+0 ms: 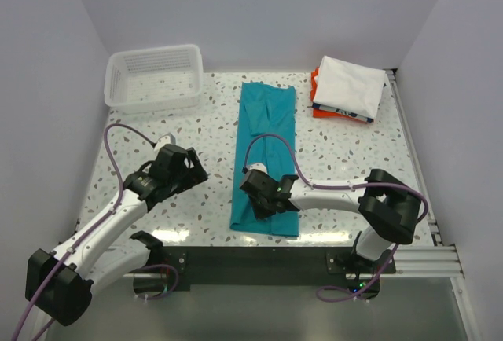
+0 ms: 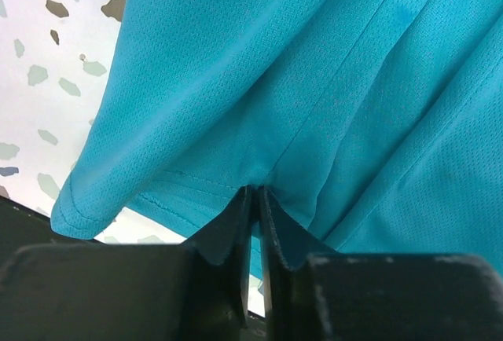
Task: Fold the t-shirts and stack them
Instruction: Fold the tshirt
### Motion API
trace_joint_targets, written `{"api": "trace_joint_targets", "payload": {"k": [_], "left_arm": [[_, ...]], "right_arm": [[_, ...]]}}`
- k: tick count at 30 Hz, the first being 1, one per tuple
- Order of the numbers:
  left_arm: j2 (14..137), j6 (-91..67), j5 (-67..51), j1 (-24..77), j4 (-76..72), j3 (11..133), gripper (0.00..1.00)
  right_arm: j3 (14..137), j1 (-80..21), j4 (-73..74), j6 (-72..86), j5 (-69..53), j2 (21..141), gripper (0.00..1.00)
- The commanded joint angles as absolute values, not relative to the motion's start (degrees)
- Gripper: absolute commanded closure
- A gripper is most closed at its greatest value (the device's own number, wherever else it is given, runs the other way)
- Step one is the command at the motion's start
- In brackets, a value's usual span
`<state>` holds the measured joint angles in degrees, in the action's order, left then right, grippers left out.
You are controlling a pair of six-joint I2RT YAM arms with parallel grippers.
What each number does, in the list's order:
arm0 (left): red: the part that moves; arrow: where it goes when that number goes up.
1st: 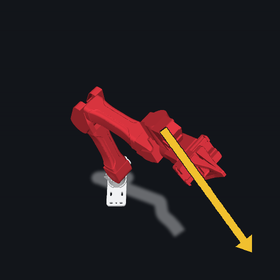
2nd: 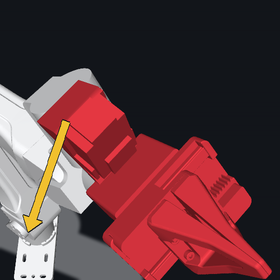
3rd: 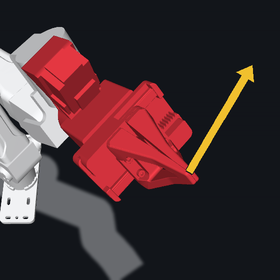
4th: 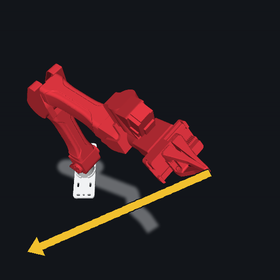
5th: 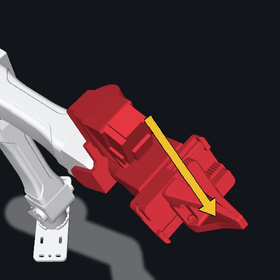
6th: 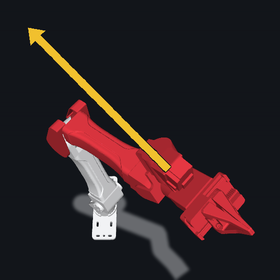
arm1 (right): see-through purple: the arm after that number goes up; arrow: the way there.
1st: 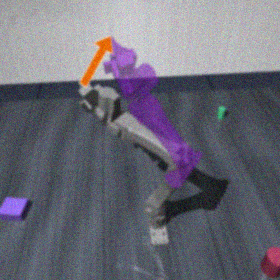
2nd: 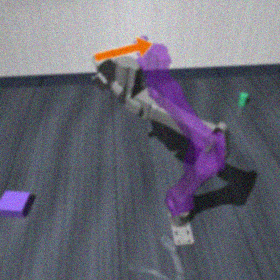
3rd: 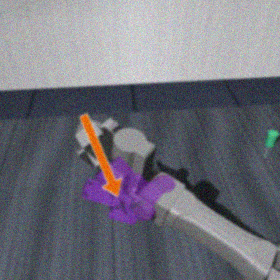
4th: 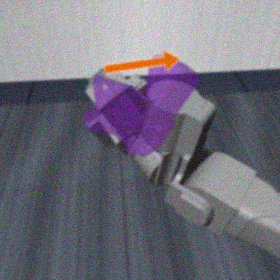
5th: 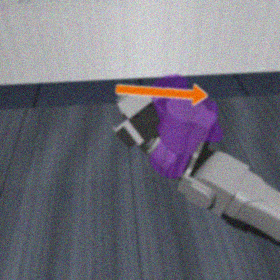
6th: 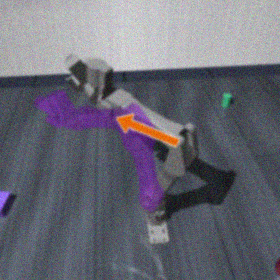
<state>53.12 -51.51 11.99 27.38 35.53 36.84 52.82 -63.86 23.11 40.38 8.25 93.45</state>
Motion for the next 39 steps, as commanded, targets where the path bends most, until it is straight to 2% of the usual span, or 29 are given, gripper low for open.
{"api": "trace_joint_targets", "payload": {"k": [1,3,8,16,24,33,39], "left_arm": [[52.6,-52.3,12.6,27.3,35.6,36.7,0.0],[52.6,-52.2,12.7,27.3,35.9,36.6,0.0],[52.2,-52.5,13.2,27.3,36.5,36.6,0.0],[51.9,-52.1,12.9,27.3,36.3,36.5,0.0],[52.9,-51.0,11.6,27.3,34.5,36.6,0.0],[57.5,-49.2,7.1,27.3,28.7,37.1,0.0],[61.7,-48.6,5.2,29.7,24.6,39.3,0.0]], "right_arm": [[54.4,-64.2,22.3,41.2,9.8,92.7,0.92],[54.6,-64.4,22.8,41.3,9.8,92.7,1.0],[53.4,-64.3,20.6,41.5,7.3,90.5,1.0],[53.5,-64.4,17.1,45.2,-3.5,84.3,1.0],[47.4,-64.5,13.3,53.1,-3.9,75.9,1.0],[33.9,-63.4,11.3,61.0,1.1,66.3,1.0],[28.3,-62.7,11.3,64.2,2.1,64.3,1.0]]}}
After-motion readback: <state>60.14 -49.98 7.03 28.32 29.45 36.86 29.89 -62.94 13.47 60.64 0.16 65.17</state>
